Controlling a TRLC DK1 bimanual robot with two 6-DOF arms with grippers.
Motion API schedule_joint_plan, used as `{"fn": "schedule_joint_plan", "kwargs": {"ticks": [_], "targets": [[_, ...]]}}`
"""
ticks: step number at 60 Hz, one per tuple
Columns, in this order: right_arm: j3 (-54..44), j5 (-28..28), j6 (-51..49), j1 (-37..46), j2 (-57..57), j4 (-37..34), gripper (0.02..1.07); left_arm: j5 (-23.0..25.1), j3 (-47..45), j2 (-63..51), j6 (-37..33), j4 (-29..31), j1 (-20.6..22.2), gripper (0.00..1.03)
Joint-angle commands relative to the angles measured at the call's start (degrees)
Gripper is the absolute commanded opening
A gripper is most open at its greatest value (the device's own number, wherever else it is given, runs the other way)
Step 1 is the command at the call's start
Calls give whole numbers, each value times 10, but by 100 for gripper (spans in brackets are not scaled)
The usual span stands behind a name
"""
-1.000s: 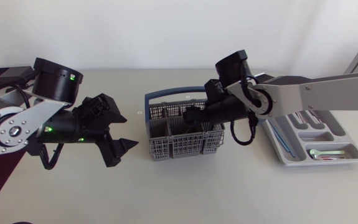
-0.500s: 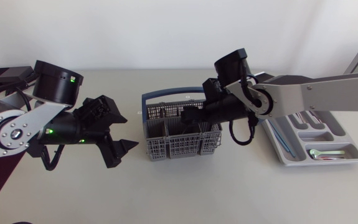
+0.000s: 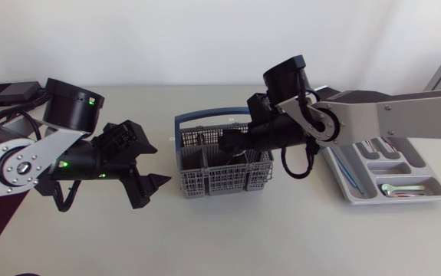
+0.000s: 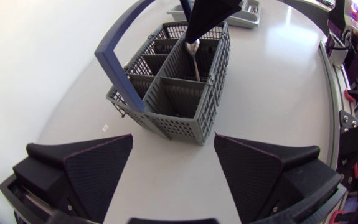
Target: Sort the cutlery from the basket into the organizer compartments.
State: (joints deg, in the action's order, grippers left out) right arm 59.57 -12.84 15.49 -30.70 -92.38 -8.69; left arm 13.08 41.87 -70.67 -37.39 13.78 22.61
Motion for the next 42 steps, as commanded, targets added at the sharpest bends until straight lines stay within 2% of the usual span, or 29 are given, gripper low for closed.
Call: {"fn": "schedule_joint_plan", "kwargs": {"ticks": [1, 29, 42], "targets": [[2, -3, 21, -2, -10, 6, 80, 3, -12, -10, -10, -5, -2, 90], [-25, 5, 18, 35, 7, -2, 80, -3, 0, -89, -29, -34, -28, 90], [-37, 5, 17, 45, 6, -5, 80, -10, 32, -129, -22, -36, 15, 90]]}}
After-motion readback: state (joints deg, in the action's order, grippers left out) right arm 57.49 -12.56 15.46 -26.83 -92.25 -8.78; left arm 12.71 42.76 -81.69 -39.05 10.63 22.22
